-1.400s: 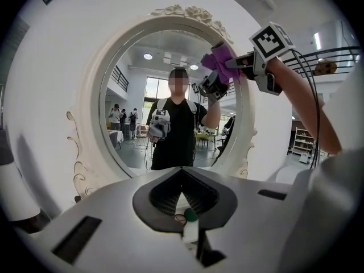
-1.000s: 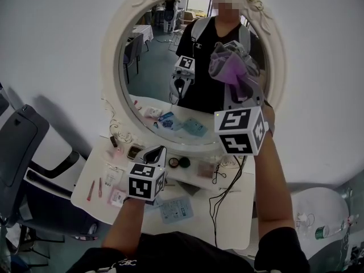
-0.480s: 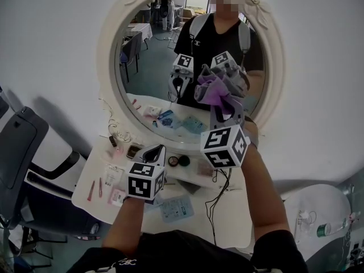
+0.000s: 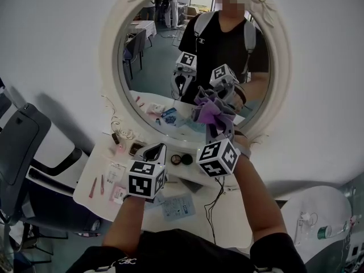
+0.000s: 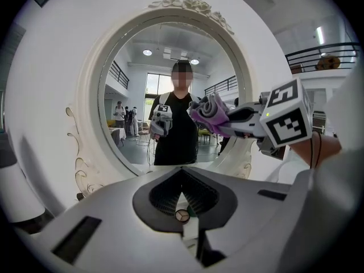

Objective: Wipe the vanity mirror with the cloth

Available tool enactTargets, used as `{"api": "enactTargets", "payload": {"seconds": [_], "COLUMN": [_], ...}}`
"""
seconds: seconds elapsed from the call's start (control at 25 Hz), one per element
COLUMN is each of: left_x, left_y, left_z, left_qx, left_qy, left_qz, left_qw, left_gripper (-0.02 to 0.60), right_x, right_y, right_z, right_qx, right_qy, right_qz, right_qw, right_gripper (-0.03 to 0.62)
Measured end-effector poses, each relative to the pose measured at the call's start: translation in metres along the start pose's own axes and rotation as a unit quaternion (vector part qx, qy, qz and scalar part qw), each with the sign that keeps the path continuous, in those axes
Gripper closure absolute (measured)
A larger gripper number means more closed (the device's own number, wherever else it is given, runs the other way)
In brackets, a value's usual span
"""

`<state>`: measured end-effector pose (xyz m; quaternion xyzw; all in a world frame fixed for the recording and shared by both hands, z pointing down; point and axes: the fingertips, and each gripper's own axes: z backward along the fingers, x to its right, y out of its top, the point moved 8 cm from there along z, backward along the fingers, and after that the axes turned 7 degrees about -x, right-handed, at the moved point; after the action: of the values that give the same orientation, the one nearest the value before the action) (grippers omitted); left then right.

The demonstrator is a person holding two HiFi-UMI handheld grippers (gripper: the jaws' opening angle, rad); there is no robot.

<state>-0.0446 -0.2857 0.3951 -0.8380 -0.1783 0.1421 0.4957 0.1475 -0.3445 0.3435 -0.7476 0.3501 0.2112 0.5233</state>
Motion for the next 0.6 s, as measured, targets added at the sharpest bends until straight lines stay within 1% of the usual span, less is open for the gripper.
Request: {"api": "enactTargets", "payload": {"seconds": [0.12,0.32,0.4,0.48,0.52,0.56,0.6], "left_x": [-0.001,0.000,0.000,0.000,0.000,0.000,0.000], "left_y": [0.000,0.000,-0.001,-0.001,-0.002,-0.003,-0.004], "left_z": [0.000,0.001,0.001,0.002,0.003,0.004,0.006], "left_qx": [0.000,0.000,0.000,0.000,-0.001,-0.001,-0.002], "left_qy": [0.001,0.002,0.002,0.002,0.003,0.003,0.004], "left_qz": [0.000,0.000,-0.001,-0.001,0.000,0.000,0.001], "left_qw": [1.0000,1.0000,1.0000,1.0000,1.0000,1.0000,1.0000], "left_gripper": [0.584,0.583,0.583,0.583,0.583,0.584,0.584], "right_x": [-0.018,-0.042,-0.053,-0.070,-0.079,-0.087,-0.094], "right_y": [-0.011,-0.027,-0.035,-0.051,-0.060,-0.066,-0.070], "right_z": [-0.012,-0.027,-0.035,-0.050,-0.057,-0.060,-0.061], "right_qx": [-0.020,-0.039,-0.064,-0.104,-0.110,-0.107,-0.103], "right_qy": [0.025,0.054,0.086,0.136,0.146,0.142,0.129], "right_qz": [-0.006,-0.013,-0.021,-0.034,-0.041,-0.043,-0.040], "right_qw": [0.999,0.998,0.994,0.985,0.982,0.983,0.986], "right_gripper": [0.520,0.520,0.520,0.520,0.520,0.520,0.520]}}
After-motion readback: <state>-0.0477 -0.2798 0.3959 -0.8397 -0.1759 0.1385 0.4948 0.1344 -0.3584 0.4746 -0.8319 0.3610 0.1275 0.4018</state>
